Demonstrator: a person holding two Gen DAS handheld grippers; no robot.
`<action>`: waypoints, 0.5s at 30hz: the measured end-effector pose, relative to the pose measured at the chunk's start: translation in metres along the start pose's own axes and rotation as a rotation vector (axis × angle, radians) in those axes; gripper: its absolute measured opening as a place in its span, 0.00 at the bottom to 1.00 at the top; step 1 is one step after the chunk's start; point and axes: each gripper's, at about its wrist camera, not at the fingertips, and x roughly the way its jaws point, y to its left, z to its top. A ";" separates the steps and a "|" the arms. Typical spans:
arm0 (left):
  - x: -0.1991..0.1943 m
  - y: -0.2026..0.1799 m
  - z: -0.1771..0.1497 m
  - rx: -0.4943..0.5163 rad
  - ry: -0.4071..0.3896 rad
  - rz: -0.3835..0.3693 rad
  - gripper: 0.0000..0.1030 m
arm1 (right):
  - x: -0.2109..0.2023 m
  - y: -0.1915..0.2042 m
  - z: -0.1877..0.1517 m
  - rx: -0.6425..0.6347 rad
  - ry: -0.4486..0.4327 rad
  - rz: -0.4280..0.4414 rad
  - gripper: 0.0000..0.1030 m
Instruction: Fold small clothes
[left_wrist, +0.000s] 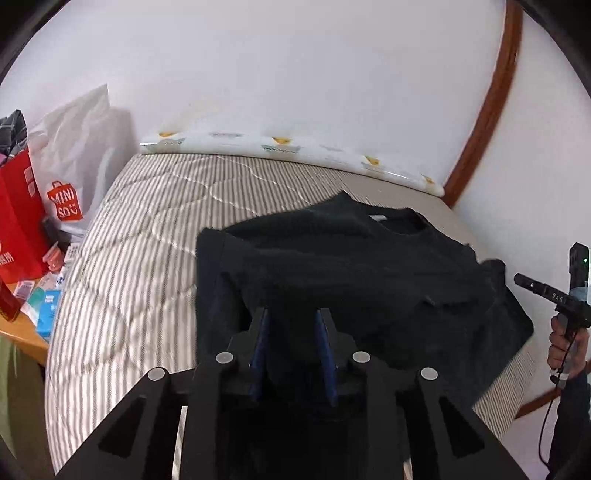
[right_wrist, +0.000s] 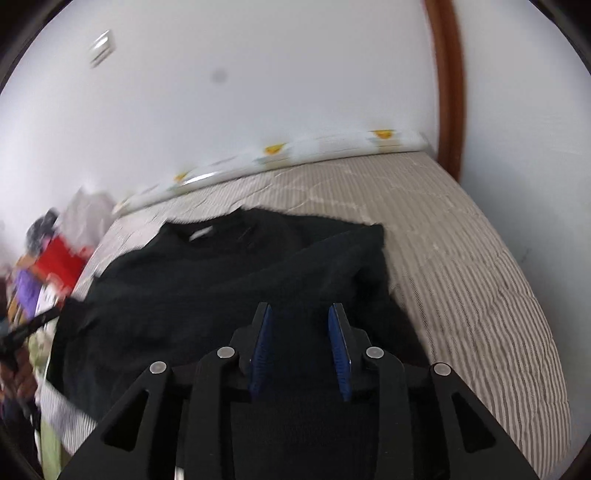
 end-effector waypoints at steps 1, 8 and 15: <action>0.000 -0.001 -0.004 -0.003 0.007 -0.003 0.24 | -0.003 0.003 -0.006 -0.003 0.011 0.016 0.31; -0.002 -0.006 -0.041 0.014 0.124 -0.080 0.24 | 0.029 0.013 -0.055 0.000 0.147 0.030 0.31; 0.029 -0.023 -0.039 0.052 0.117 0.029 0.33 | 0.052 0.026 -0.047 -0.041 0.131 -0.047 0.31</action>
